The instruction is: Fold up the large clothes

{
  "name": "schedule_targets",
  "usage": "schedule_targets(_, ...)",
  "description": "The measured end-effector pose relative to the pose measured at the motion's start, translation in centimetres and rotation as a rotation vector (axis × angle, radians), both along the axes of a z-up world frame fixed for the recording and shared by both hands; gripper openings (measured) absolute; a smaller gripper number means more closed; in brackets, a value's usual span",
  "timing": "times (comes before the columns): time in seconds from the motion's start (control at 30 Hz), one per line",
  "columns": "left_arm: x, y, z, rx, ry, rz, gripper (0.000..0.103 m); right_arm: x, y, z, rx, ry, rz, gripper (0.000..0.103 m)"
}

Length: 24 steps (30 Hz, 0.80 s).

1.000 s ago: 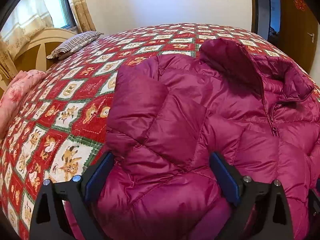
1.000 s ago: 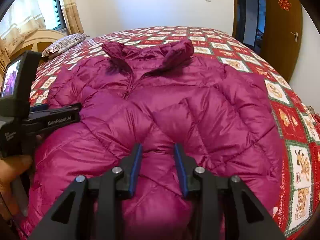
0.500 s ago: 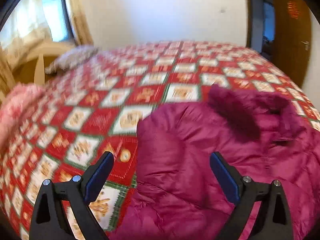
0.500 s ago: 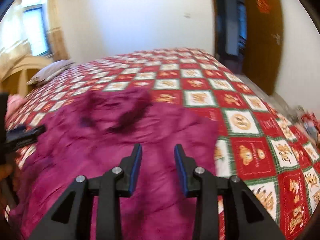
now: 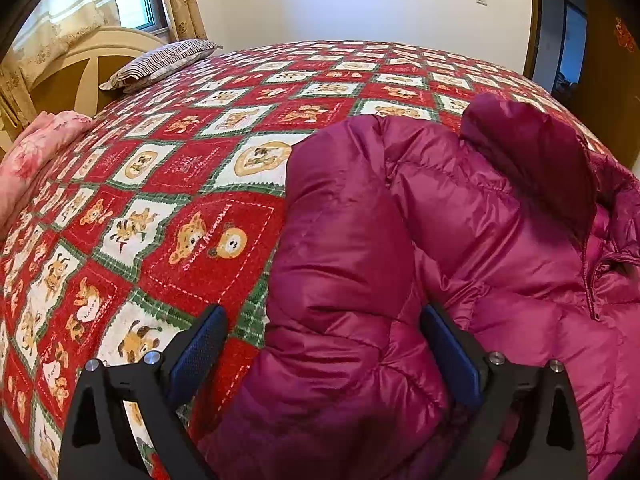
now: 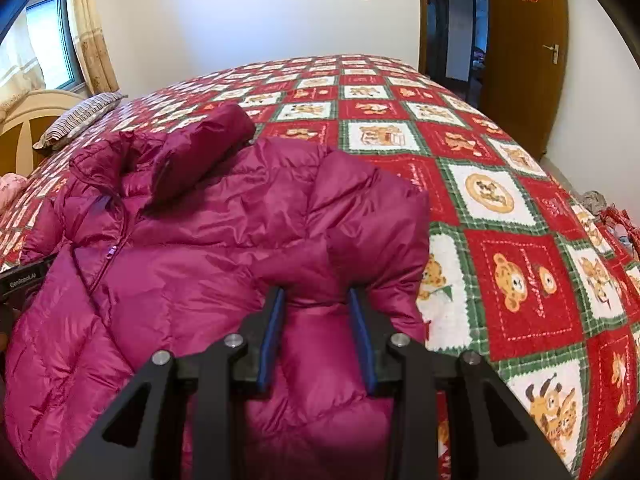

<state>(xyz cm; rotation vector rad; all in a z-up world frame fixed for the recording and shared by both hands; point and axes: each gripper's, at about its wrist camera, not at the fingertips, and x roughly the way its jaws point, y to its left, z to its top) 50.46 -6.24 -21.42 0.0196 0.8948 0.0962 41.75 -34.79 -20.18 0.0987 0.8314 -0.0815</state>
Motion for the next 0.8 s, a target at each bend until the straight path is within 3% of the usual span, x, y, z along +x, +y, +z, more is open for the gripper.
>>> schedule_targets(0.37, 0.2, 1.2, -0.1, -0.117, 0.042, -0.004, 0.102, 0.1, 0.2, -0.3, -0.02, -0.009, -0.009, 0.037)
schedule_targets(0.43, 0.2, 1.4, 0.5, -0.164, 0.083, -0.049, 0.102, 0.0, 0.0, -0.2, 0.004, -0.01, 0.0, 0.045)
schedule_targets(0.5, 0.5, 1.5, 1.6, -0.218, 0.173, -0.106, 0.102, 0.2, -0.6, 0.5, 0.081, 0.003, 0.048, 0.07)
schedule_targets(0.57, 1.0, 1.9, 3.0, -0.286, 0.198, -0.123, 0.102, 0.6, -0.8, 1.7, 0.087, 0.023, 0.051, 0.075)
schedule_targets(0.63, 2.1, 2.1, 5.5, -0.344, 0.161, -0.107, 0.102, 1.5, -0.9, 3.7, 0.103, -0.001, 0.043, 0.075)
schedule_targets(0.7, 3.6, 1.4, 8.2, -0.375, 0.084, -0.101, 0.102, 2.9, -1.0, 5.9, 0.132, -0.046, 0.031, 0.089)
schedule_targets(0.8, 6.4, -1.1, 10.0, -0.324, 0.011, -0.149, 0.102, 6.0, -0.6, 8.3, 0.132, -0.089, 0.025, 0.096)
